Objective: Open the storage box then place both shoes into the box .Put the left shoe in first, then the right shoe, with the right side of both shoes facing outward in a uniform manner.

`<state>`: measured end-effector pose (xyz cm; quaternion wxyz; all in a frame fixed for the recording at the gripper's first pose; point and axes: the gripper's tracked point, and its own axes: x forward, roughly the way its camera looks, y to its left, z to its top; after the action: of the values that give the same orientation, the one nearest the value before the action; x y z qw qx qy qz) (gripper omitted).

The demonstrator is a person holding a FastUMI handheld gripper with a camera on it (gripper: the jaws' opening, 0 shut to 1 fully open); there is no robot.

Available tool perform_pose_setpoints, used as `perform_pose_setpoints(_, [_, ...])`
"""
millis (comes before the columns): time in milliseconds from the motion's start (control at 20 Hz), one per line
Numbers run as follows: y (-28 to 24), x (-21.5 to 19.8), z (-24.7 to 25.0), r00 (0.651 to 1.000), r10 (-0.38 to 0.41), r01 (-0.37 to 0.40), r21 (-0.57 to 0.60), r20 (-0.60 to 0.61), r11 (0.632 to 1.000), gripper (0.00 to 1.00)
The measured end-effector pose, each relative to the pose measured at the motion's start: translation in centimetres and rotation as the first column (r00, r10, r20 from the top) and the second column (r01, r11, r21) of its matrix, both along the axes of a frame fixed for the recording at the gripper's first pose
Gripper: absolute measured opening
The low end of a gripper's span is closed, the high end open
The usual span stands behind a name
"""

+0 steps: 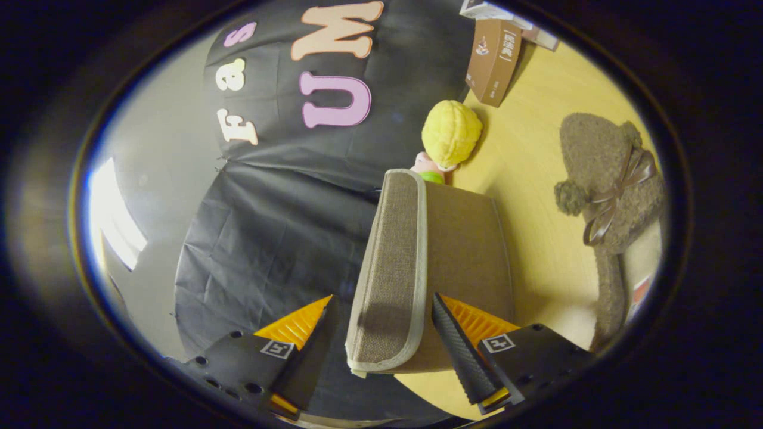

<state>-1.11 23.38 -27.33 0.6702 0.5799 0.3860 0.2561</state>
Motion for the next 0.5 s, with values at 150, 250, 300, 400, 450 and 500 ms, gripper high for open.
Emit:
perform_pose_setpoints(150, [-0.2,0.0,0.7,1.0,0.003,-0.002,0.031,-0.011,1.0,0.95])
perform_pose_setpoints(250, [-0.5,0.0,1.1,1.0,0.003,-0.002,0.046,-0.012,0.999,0.9])
perform_pose_setpoints(300, [-0.6,0.1,1.3,1.0,0.001,0.0,0.053,-0.016,0.999,0.87])
perform_pose_setpoints(400, [-1.0,0.8,1.7,1.0,-0.023,0.024,0.056,-0.018,0.998,0.6])
perform_pose_setpoints(450, [-1.6,0.9,2.2,0.999,-0.033,0.034,0.065,-0.018,0.997,0.47])
perform_pose_setpoints(500, [-1.5,1.0,2.6,0.999,-0.03,0.032,0.076,-0.016,0.997,0.34])
